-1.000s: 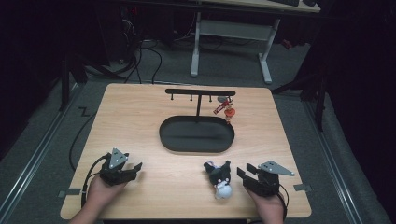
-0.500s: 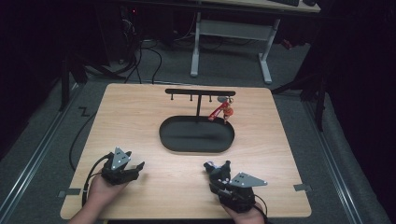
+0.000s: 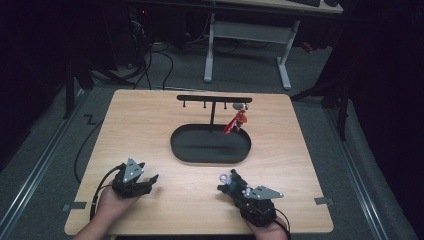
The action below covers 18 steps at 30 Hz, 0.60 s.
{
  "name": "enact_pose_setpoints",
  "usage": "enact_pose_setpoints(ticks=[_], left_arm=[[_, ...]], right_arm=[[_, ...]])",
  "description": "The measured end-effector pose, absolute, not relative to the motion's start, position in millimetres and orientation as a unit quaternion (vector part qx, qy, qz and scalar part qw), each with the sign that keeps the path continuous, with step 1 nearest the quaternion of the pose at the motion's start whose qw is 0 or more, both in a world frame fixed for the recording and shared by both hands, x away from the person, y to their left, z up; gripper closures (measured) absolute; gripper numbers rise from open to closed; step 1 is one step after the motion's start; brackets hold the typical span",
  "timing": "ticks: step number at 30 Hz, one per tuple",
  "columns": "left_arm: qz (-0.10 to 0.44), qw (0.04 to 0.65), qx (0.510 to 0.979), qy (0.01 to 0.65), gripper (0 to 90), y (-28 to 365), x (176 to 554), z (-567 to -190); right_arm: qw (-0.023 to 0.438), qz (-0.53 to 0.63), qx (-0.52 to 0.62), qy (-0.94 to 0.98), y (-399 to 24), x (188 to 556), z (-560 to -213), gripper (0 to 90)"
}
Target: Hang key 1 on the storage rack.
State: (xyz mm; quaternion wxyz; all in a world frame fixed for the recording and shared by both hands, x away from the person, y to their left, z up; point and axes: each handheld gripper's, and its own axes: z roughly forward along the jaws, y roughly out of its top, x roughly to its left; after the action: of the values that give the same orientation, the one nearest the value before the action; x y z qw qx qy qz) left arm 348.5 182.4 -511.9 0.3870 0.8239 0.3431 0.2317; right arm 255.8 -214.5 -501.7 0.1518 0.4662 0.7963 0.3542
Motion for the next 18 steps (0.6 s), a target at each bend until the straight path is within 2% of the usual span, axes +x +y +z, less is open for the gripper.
enact_pose_setpoints(ticks=[4, 6, 11, 18], left_arm=[[0.233, 0.386, 0.824, 0.343, 34.1, 182.5, 347.9, -511.6], [0.232, 0.387, 0.823, 0.345, 34.1, 182.6, 346.9, -511.9], [0.229, 0.387, 0.823, 0.347, 34.1, 183.1, 345.8, -512.9], [0.226, 0.388, 0.823, 0.349, 34.1, 184.8, 346.7, -512.5]], right_arm=[[0.146, 0.383, 0.464, 0.785, -218.1, 254.0, -491.8, 65.7], [0.152, 0.387, 0.458, 0.786, -218.2, 253.8, -484.2, 57.4], [0.166, 0.362, 0.465, 0.791, -232.4, 262.6, -462.7, 51.0], [0.138, 0.291, 0.483, 0.814, -241.8, 274.7, -455.6, 37.4]])
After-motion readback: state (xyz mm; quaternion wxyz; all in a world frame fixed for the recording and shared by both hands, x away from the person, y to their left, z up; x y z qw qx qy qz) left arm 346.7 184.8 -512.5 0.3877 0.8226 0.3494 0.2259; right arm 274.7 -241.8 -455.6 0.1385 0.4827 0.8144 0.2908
